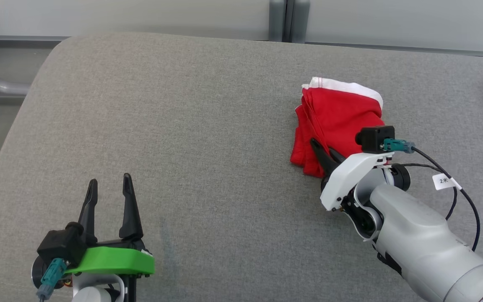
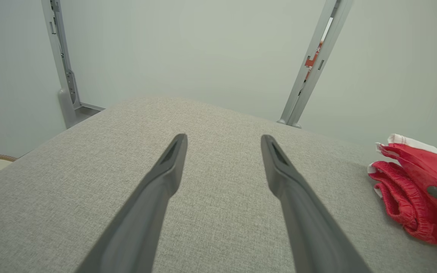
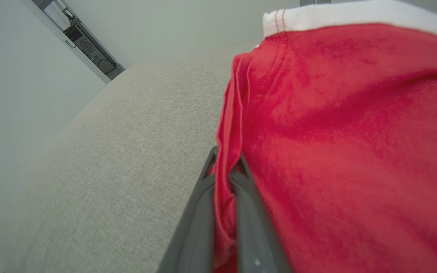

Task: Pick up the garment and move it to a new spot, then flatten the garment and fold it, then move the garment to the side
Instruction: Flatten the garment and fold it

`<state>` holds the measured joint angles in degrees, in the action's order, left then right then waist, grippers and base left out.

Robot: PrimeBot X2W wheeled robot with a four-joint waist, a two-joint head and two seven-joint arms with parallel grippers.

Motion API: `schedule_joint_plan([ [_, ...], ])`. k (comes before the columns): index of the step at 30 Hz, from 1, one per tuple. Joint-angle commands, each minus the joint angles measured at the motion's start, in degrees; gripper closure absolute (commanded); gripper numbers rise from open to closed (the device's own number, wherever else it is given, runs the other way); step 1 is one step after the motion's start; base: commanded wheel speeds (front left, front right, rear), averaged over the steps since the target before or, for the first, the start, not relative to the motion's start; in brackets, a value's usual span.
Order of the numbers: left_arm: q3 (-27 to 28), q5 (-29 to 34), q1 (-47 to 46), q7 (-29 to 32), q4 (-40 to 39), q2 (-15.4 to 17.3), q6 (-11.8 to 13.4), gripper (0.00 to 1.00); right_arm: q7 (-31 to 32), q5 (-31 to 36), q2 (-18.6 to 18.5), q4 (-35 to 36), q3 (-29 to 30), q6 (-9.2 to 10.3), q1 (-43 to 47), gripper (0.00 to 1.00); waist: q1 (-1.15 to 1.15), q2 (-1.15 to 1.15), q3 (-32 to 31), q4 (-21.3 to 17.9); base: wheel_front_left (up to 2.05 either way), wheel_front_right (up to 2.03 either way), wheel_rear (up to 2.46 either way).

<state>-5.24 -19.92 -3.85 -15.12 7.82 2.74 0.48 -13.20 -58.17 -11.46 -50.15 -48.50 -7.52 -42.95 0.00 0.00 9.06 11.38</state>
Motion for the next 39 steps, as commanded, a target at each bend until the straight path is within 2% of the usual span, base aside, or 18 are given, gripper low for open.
schedule_joint_plan([
  [1,0.0,0.0,-0.2,0.0,0.0,0.3,0.2,0.0,-0.6,0.5,0.1,-0.4,-0.2,0.08,0.5,0.97,0.0,0.0,0.3,0.3,0.0,0.0,0.0],
  [2,0.0,0.0,-0.1,0.0,-0.1,0.3,0.3,0.0,-0.7,0.5,0.3,-0.5,-0.4,0.08,0.7,0.7,0.0,0.0,0.3,0.3,0.0,0.0,0.0],
  [3,0.1,0.0,-0.1,0.0,-0.1,0.3,0.3,0.0,-0.9,0.7,0.4,-0.4,-0.6,0.08,0.7,0.0,0.0,0.0,0.3,0.2,0.0,0.0,0.0],
  [10,0.5,0.6,0.4,0.0,0.3,0.3,0.1,0.0,-2.0,0.6,-1.9,2.3,2.5,0.08,0.5,0.0,0.0,0.0,-0.3,-1.3,0.0,0.0,0.0],
  [17,0.2,1.0,0.6,0.0,0.1,0.3,-0.2,0.0,-2.0,7.2,-7.1,8.2,14.9,0.08,4.1,0.0,0.0,0.0,-0.6,-2.2,0.0,0.0,0.0],
  [18,0.1,1.0,0.6,0.0,0.2,0.3,-0.3,0.0,-2.0,8.6,-7.6,8.6,16.6,0.08,4.8,0.01,0.0,0.0,-0.6,-2.2,0.0,0.0,0.0],
  [19,0.0,1.0,0.5,0.0,0.2,0.3,-0.4,0.0,-2.0,9.9,-8.1,8.8,17.8,0.08,5.4,0.29,0.0,0.0,-0.6,-2.1,0.0,0.0,0.0],
  [20,-0.1,1.0,0.4,0.0,0.2,0.3,-0.5,0.0,-2.0,11.1,-8.5,9.0,18.9,0.08,5.9,0.69,0.0,0.0,-0.5,-2.0,0.0,0.0,0.0],
  [21,-0.3,1.2,0.2,0.0,0.1,0.3,-0.5,0.0,-2.0,12.0,-8.5,8.9,20.4,0.08,6.8,1.0,0.0,0.0,-0.4,-1.9,0.0,0.0,0.0],
  [29,-1.9,1.9,-1.7,0.0,0.7,0.3,-1.3,0.0,-2.0,18.2,-7.6,5.0,25.5,0.08,6.1,1.0,0.0,0.0,1.2,0.6,0.0,0.0,0.0],
  [34,-3.4,1.2,-2.6,0.0,0.9,0.3,-1.0,0.0,-2.0,22.8,-6.3,2.2,25.4,0.08,4.1,1.0,0.0,0.0,2.2,3.0,0.0,0.0,0.0],
  [39,-5.1,0.1,-3.2,0.0,1.0,0.3,-0.5,0.0,-2.0,24.7,-3.6,-1.4,25.9,0.08,2.8,1.0,0.0,0.0,3.2,5.2,0.0,0.0,0.0],
])
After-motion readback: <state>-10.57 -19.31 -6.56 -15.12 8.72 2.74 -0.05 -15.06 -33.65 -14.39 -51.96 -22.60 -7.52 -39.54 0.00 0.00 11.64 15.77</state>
